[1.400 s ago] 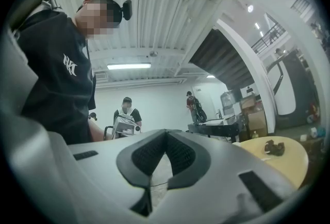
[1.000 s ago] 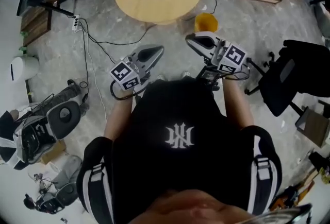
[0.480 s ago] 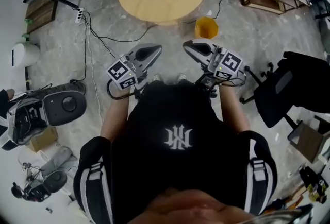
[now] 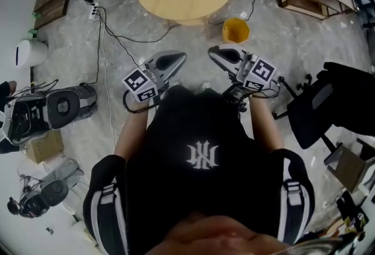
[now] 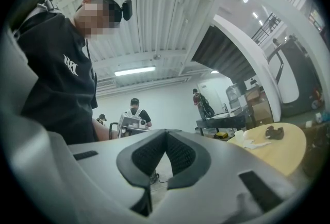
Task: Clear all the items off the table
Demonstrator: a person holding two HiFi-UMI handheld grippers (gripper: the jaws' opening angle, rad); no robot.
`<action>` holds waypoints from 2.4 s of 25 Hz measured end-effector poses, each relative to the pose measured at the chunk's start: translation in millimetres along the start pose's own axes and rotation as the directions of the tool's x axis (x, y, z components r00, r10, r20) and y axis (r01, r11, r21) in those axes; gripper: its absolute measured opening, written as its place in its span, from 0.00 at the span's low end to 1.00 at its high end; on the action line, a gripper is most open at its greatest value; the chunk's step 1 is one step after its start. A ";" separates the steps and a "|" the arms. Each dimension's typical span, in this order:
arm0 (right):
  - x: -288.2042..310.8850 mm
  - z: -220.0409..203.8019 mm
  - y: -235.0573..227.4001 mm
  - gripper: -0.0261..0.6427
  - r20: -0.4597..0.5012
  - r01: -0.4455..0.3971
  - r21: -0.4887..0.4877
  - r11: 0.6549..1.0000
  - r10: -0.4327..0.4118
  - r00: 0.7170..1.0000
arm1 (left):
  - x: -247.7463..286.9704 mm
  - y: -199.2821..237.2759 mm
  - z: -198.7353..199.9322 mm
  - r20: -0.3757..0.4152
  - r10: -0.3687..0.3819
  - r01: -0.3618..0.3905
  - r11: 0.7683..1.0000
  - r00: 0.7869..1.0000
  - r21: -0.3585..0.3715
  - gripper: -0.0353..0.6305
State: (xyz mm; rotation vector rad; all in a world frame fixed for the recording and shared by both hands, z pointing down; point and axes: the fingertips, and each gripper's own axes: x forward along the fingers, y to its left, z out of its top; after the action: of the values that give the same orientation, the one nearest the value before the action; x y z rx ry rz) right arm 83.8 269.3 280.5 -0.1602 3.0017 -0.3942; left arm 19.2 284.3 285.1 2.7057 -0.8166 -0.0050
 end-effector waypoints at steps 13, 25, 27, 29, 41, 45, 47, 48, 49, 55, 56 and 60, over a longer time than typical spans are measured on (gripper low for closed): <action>-4.6 -6.2 -18.9 0.04 0.019 0.013 0.040 0.999 -0.014 1.000 | -4.9 8.5 1.0 -0.020 0.052 -0.052 0.999 0.998 0.011 0.07; 36.8 -12.7 -67.4 0.04 -0.039 0.030 0.050 0.998 -0.029 0.999 | -34.6 99.7 13.8 0.051 0.137 -0.136 0.990 0.989 -0.031 0.07; 49.0 -11.5 -80.2 0.04 -0.049 0.039 0.052 0.998 -0.037 0.998 | -34.7 121.1 20.9 0.059 0.129 -0.128 0.991 0.990 -0.031 0.07; 62.1 -8.0 -95.7 0.04 -0.062 0.049 0.048 0.998 -0.046 0.997 | -34.9 144.4 27.6 0.065 0.125 -0.123 0.992 0.990 -0.035 0.07; 192.3 34.9 -204.2 0.04 -0.105 0.095 -0.006 0.995 -0.095 0.990 | -51.0 305.3 76.0 0.066 0.106 -0.106 0.994 0.992 -0.014 0.07; 220.4 44.2 -233.0 0.04 -0.119 0.129 -0.021 0.991 -0.130 0.984 | -59.8 349.1 85.8 0.070 0.103 -0.102 0.995 0.992 -0.024 0.07; 232.0 46.8 -246.0 0.04 -0.123 0.148 -0.019 0.989 -0.149 0.981 | -63.5 369.1 88.1 0.068 0.101 -0.099 0.995 0.993 -0.029 0.07; 237.4 48.6 -251.4 0.04 -0.124 0.158 -0.020 0.987 -0.159 0.979 | -65.0 378.5 88.2 0.066 0.098 -0.096 0.995 0.993 -0.034 0.07; 242.1 50.7 -256.5 0.04 -0.122 0.169 -0.021 0.985 -0.170 0.978 | -66.0 387.8 87.2 0.062 0.094 -0.092 0.995 0.994 -0.039 0.07; 254.0 55.3 -284.8 0.04 -0.121 0.192 -0.013 0.981 -0.192 0.974 | -57.1 432.3 82.9 0.025 0.099 -0.098 0.995 0.995 -0.036 0.07; 252.7 54.1 -289.7 0.04 -0.124 0.191 -0.006 0.982 -0.190 0.974 | -54.4 437.5 81.0 0.024 0.105 -0.104 0.994 0.994 -0.038 0.07; 249.6 50.9 -316.1 0.04 -0.122 0.171 0.032 0.985 -0.166 0.979 | -37.0 459.5 78.9 0.003 0.136 -0.136 0.989 0.991 -0.060 0.07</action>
State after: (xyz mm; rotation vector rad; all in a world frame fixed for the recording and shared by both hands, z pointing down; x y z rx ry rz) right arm -128.2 -76.7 290.9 -0.4036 3.1041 -0.5008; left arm -266.8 -81.1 343.8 2.5905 -0.9854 -0.0075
